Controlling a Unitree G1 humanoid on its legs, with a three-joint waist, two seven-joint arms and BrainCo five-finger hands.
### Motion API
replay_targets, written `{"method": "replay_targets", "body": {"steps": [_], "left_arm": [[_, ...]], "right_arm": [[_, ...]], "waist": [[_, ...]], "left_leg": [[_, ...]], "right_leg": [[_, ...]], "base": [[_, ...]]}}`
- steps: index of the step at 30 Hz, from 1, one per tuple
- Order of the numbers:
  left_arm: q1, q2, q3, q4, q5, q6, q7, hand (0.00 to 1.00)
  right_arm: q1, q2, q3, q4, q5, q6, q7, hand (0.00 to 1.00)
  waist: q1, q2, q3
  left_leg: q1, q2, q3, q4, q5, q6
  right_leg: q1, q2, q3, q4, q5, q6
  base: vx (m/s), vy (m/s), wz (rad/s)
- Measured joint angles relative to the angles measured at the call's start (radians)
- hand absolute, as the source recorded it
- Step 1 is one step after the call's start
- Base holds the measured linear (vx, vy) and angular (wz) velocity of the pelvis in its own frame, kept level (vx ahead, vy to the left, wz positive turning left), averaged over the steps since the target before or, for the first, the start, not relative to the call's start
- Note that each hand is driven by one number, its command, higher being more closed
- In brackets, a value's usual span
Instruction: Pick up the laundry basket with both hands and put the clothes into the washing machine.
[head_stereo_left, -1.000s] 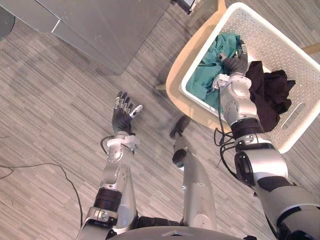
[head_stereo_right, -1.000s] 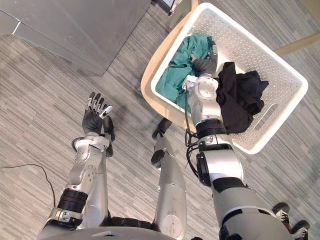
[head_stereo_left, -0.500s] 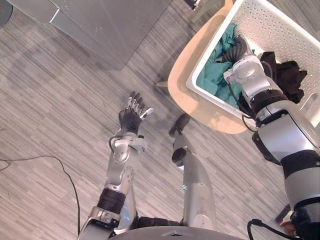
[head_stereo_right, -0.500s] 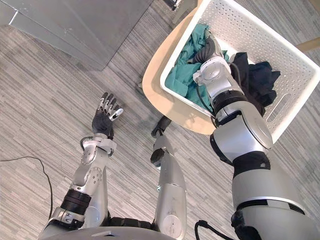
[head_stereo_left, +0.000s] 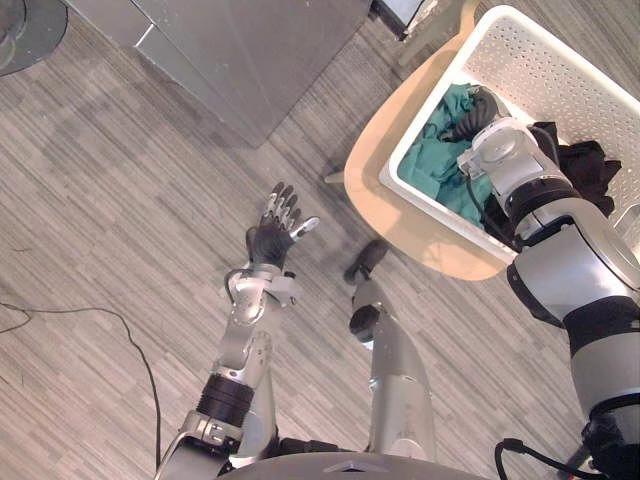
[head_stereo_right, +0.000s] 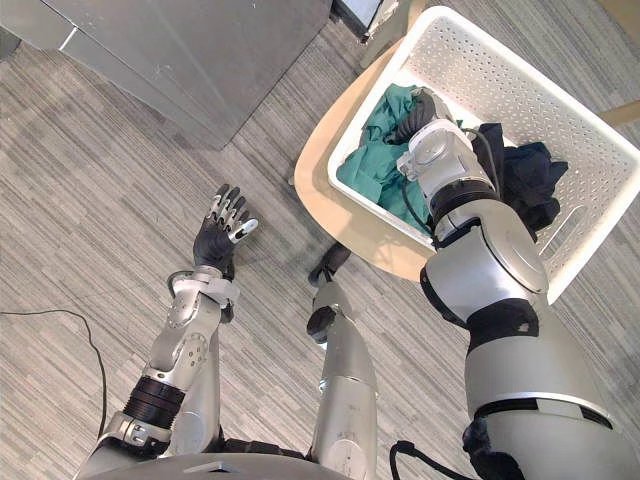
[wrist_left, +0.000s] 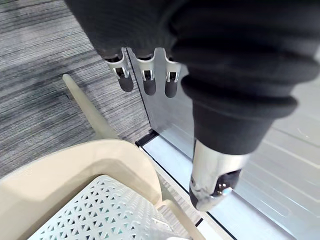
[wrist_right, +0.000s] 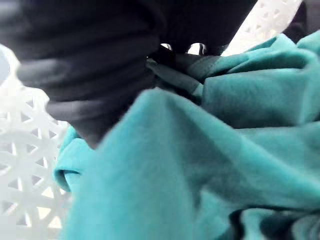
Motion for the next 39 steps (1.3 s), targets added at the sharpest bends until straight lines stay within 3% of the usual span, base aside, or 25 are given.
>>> {"method": "replay_targets", "body": {"steps": [4,8,15,21,24,32,39], "left_arm": [[-0.01,-0.003,0.046,-0.005,-0.002,0.0,0.0,0.0],[-0.008,-0.004,0.085,-0.018,-0.003,0.0,0.0,0.0],[-0.008,-0.004,0.123,-0.022,-0.004,-0.002,-0.001,0.0],[-0.006,-0.005,0.166,-0.008,-0.013,-0.013,-0.005,0.0],[-0.004,-0.005,0.183,0.015,-0.013,-0.015,-0.006,0.0],[-0.006,-0.003,0.201,0.027,-0.013,-0.032,-0.004,0.0],[-0.008,-0.003,0.236,0.04,-0.012,-0.037,0.002,0.0]], "right_arm": [[0.033,0.013,-0.059,-0.016,0.25,-0.016,0.0,1.0],[0.075,0.012,-0.123,-0.06,0.41,-0.053,0.01,1.0],[0.215,0.007,-0.28,-0.204,0.65,-0.081,0.136,1.0],[0.408,0.056,-0.459,-0.373,0.826,-0.095,0.227,1.0],[0.478,0.088,-0.52,-0.44,0.878,-0.097,0.245,1.0],[0.629,0.188,-0.586,-0.587,0.885,-0.102,0.264,1.0],[0.714,0.314,-0.657,-0.753,0.989,-0.131,0.26,1.0]], "waist": [[0.002,-0.001,-0.017],[-0.001,-0.001,-0.019],[-0.009,-0.001,-0.02],[-0.015,-0.003,-0.02],[-0.019,-0.003,-0.02],[-0.028,-0.004,-0.02],[-0.042,-0.01,-0.017]], "left_leg": [[0.008,0.0,0.004,-0.003,0.001,0.0],[0.014,0.0,0.004,-0.012,0.007,-0.002],[0.013,0.008,0.003,-0.012,0.012,-0.003],[0.006,0.018,-0.001,0.005,0.013,0.0],[0.006,0.019,-0.001,0.007,0.013,0.0],[0.008,0.02,-0.002,0.017,0.011,0.003],[0.014,0.01,0.003,-0.007,0.02,0.0]], "right_leg": [[0.001,-0.001,0.005,0.003,-0.001,0.001],[0.002,0.0,0.006,0.002,-0.002,0.002],[0.002,0.008,0.005,-0.002,-0.001,0.003],[0.004,0.018,0.003,-0.004,-0.001,0.003],[0.004,0.019,0.003,-0.004,-0.001,0.003],[0.014,0.022,0.003,-0.005,0.002,0.008],[0.021,0.021,0.005,-0.037,0.022,0.041]], "base": [[0.0,-0.001,-0.02],[0.0,-0.001,-0.01],[0.0,0.0,0.0],[0.0,0.0,0.0],[0.0,0.0,0.0],[0.0,0.0,0.0],[0.0,0.0,0.0]]}}
